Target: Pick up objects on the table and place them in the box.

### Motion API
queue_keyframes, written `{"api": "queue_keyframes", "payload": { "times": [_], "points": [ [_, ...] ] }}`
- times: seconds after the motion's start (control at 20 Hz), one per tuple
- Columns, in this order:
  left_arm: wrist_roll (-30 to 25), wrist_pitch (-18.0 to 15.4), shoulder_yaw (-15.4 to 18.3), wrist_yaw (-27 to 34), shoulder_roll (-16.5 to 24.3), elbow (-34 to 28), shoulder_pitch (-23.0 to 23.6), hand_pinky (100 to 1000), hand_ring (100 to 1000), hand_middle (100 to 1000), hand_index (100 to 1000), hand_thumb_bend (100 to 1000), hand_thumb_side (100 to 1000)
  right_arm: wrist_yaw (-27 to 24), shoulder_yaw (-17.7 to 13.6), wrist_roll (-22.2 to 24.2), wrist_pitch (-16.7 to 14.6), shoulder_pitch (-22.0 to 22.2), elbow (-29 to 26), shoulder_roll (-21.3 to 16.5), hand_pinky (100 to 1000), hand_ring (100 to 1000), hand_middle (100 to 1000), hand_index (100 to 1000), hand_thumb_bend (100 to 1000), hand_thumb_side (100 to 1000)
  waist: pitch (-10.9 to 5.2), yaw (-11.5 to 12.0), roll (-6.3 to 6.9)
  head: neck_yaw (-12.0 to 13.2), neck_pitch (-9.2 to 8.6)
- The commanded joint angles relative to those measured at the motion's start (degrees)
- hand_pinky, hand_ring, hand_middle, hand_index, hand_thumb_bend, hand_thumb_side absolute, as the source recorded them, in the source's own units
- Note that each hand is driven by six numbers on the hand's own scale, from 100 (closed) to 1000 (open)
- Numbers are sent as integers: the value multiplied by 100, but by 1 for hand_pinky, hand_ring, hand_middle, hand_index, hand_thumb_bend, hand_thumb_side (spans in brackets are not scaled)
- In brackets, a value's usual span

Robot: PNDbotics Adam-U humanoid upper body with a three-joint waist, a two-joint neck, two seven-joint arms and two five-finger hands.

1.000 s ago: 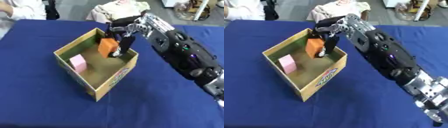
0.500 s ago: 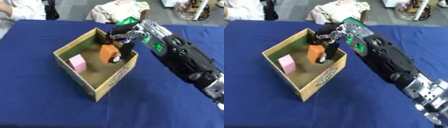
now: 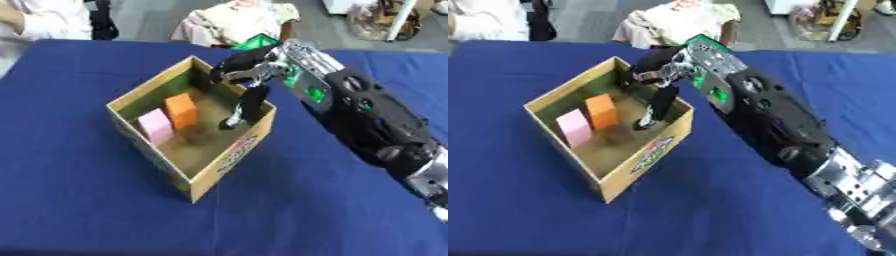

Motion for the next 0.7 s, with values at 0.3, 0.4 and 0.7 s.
{"api": "queue_keyframes", "payload": {
  "times": [0.3, 0.4, 0.7],
  "points": [
    [1, 3, 39, 2, 102, -84, -40, 848, 658, 726, 846, 534, 958, -210, -398, -219, 223, -46, -678, -356, 785, 896, 862, 897, 343, 587, -80, -24, 49, 24, 29],
    [12, -2, 52, -7, 116, -84, -38, 848, 658, 726, 846, 534, 957, -296, -572, -357, 298, -10, -907, -495, 783, 893, 859, 895, 320, 594, -80, -34, 55, 23, 29],
    [61, -15, 91, -44, 138, -84, -17, 847, 659, 726, 847, 542, 956, -658, -1293, -832, 695, 70, -1680, -868, 770, 856, 821, 843, 113, 774, -82, -123, 90, 62, 29]
  ]
}}
